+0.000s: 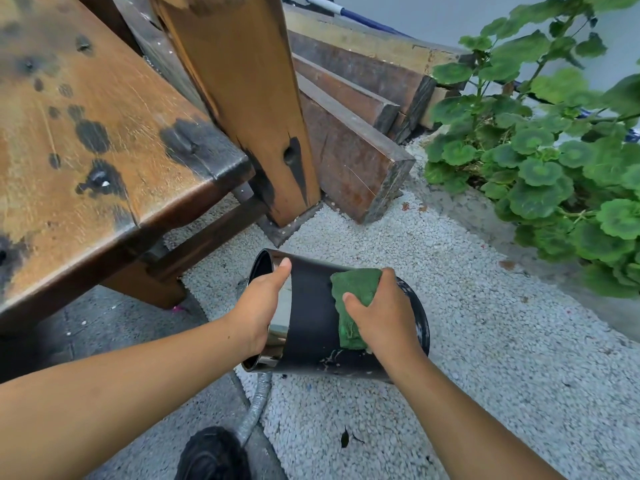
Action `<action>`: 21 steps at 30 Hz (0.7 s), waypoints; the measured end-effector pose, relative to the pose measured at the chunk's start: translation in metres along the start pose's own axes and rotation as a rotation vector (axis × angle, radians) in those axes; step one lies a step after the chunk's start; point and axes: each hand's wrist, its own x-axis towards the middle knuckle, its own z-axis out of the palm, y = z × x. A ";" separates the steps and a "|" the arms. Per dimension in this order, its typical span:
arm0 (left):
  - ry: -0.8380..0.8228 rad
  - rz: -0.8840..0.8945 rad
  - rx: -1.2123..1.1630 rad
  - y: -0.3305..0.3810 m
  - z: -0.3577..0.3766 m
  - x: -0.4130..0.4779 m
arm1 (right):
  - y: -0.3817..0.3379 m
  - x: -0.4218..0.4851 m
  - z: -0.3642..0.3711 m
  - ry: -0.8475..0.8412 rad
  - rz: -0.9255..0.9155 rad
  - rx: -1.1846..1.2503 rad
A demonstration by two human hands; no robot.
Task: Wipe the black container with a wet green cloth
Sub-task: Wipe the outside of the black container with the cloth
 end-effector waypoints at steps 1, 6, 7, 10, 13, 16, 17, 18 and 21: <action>-0.009 0.001 0.000 0.000 -0.002 0.001 | 0.004 0.003 -0.001 0.010 0.008 -0.015; -0.004 0.016 0.065 -0.005 -0.012 0.005 | 0.029 0.016 -0.006 0.045 0.065 -0.069; -0.003 0.015 0.086 -0.006 -0.014 0.005 | 0.034 0.018 -0.007 0.053 0.078 -0.080; -0.014 0.022 0.128 -0.010 -0.018 0.005 | 0.049 0.021 -0.011 0.095 0.104 -0.117; -0.009 0.063 0.168 -0.010 -0.019 0.004 | 0.062 0.024 -0.013 0.132 0.104 -0.151; -0.090 0.124 0.162 -0.008 -0.022 -0.006 | 0.070 0.023 -0.012 0.145 0.093 -0.146; -0.164 0.100 0.126 -0.007 -0.024 -0.007 | 0.072 0.023 -0.011 0.146 0.090 -0.141; -0.265 0.067 0.098 -0.008 -0.028 -0.008 | 0.074 0.023 -0.012 0.147 0.089 -0.135; -0.557 0.009 0.298 -0.017 -0.050 -0.017 | 0.077 0.020 -0.011 0.143 0.084 -0.117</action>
